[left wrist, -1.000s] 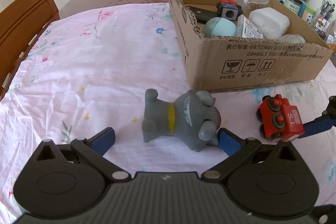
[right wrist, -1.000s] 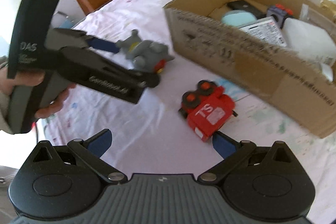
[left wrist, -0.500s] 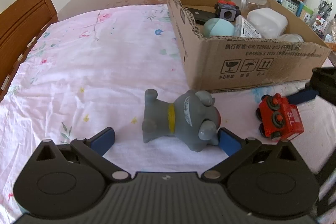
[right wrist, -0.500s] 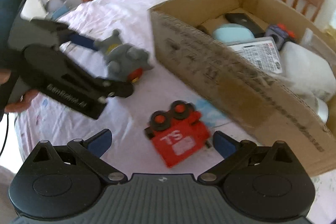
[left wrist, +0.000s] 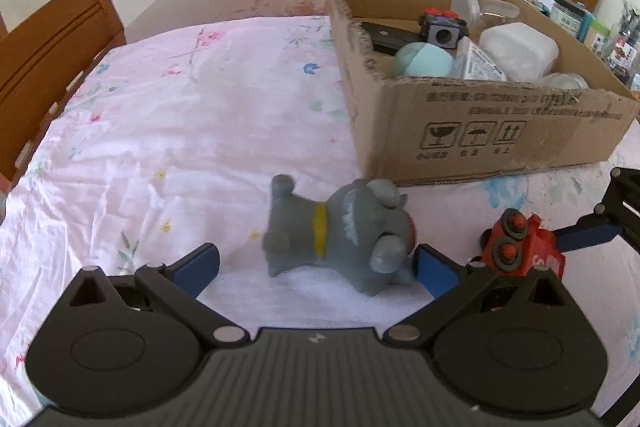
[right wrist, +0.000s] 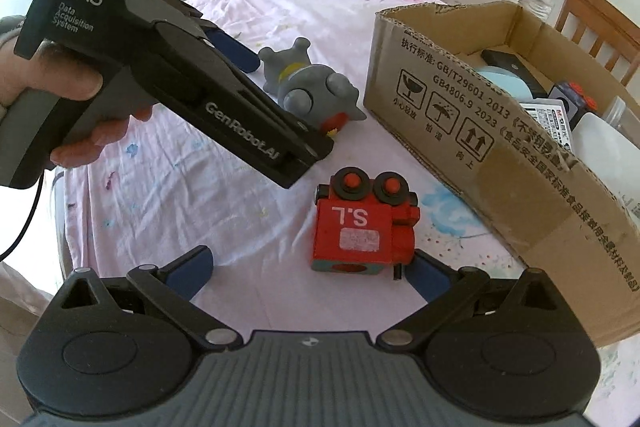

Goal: Organize rigid objects
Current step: 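Grasp the grey toy dog with the left gripper while right grasps the red S.L car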

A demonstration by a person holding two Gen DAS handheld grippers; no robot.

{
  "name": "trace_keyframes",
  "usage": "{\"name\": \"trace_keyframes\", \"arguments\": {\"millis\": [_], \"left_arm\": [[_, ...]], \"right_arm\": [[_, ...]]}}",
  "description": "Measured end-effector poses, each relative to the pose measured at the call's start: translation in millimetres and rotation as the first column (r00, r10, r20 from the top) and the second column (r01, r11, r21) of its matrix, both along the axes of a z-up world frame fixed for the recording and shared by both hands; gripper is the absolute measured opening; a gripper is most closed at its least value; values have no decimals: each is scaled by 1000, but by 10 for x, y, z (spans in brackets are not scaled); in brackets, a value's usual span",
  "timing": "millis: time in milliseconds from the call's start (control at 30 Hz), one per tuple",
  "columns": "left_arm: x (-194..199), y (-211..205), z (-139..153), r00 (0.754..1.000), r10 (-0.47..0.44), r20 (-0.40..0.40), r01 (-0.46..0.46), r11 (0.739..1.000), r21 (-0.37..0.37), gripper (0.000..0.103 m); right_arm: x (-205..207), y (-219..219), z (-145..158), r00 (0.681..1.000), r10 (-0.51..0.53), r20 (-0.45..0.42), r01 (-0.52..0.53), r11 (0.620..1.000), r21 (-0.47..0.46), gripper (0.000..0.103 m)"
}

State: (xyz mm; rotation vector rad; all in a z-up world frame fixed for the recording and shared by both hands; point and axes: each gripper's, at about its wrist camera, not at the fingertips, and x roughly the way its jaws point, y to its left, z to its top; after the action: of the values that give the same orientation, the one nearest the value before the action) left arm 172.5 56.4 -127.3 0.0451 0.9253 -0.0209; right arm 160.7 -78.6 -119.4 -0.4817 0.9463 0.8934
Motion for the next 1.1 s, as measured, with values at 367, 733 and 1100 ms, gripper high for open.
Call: {"name": "trace_keyframes", "arguments": {"millis": [367, 733, 1100], "left_arm": [[71, -126, 51, 1000, -13, 13, 13, 1000, -19, 74], [-9, 31, 65, 1000, -15, -2, 15, 1000, -22, 73], [16, 8, 58, 1000, -12, 5, 12, 1000, -13, 74]], "right_arm": [[14, -15, -6, 1000, -25, 1, 25, 1000, -4, 103], [178, -82, 61, 997, -81, 15, 81, 997, 8, 81], [189, -15, 98, 996, -91, 25, 91, 996, 8, 57]]}}
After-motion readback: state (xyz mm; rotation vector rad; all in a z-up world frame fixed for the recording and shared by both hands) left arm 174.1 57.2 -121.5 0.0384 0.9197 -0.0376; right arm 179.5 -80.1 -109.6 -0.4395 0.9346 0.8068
